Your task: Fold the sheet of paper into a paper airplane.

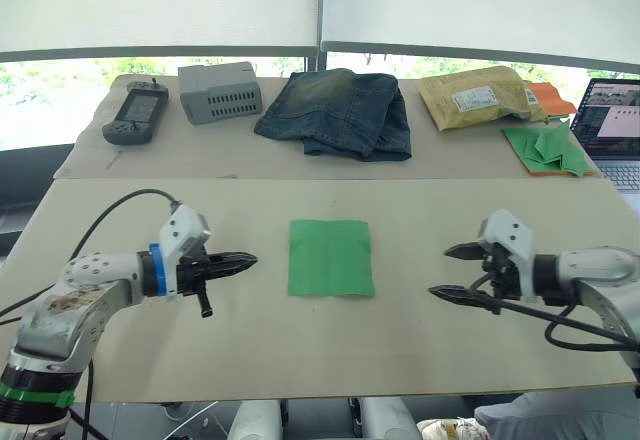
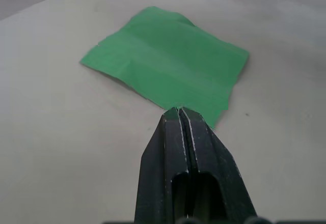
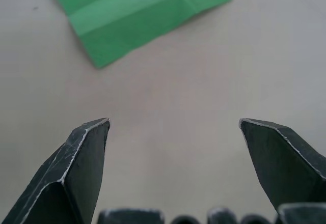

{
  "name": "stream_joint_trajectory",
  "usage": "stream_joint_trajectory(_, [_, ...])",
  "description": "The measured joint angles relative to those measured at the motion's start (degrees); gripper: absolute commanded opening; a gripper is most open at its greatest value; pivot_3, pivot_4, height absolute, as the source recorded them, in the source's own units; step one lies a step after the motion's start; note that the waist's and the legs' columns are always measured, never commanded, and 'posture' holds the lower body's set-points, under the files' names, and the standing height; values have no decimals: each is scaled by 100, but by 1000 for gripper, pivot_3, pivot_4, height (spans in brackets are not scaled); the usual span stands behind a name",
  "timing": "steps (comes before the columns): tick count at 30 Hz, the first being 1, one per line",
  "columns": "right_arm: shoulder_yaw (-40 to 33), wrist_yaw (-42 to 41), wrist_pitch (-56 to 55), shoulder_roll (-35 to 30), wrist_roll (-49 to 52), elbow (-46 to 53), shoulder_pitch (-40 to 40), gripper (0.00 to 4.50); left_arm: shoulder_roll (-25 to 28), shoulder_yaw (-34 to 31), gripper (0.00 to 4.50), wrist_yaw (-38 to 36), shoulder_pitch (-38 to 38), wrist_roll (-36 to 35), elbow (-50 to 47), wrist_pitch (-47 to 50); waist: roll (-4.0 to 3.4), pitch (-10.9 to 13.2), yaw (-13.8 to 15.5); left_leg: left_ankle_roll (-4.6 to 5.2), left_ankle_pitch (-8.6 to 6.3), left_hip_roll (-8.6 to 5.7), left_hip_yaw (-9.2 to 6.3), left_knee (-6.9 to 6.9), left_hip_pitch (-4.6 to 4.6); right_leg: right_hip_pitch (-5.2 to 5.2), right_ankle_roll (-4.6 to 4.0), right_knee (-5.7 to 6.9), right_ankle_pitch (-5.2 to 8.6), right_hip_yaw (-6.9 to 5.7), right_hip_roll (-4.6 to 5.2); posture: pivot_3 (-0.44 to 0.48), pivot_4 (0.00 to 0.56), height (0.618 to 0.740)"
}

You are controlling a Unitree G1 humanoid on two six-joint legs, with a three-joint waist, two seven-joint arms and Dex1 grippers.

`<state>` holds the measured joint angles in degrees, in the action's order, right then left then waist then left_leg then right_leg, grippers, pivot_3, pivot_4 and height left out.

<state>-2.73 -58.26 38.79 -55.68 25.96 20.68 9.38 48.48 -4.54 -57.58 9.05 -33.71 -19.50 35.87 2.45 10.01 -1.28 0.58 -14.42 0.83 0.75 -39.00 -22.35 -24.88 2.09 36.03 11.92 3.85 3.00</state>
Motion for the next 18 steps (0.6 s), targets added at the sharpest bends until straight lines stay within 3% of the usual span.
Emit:
stream_joint_trajectory(6, [463, 520, 64, 536, -231, 412, 283, 4479, -121, 447, 0, 48, 404, 122, -102, 72, 1, 0, 34, 0, 0, -2, -2, -5, 1, 5, 2, 1, -1, 2, 2, 0, 150, 728])
stream_joint_trajectory(11, [712, 1447, 366, 1467, -511, -114, 996, 4479, -377, 733, 0, 108, 528, 295, 9, 68, 1, 0, 15, 0, 1, -5, 1, -9, -1, 0, -2, 3, -7, 8, 0, 0, 150, 728])
stream_joint_trajectory(18, [864, 1604, 1123, 1782, -317, -220, 1553, 4479, -897, 904, 0, 512, 902, 587, 376, 12, 1, 0, 63, 1, 1, -7, -7, -7, -13, -5, -41, 0, -30, 2, -2, 0, 150, 728])
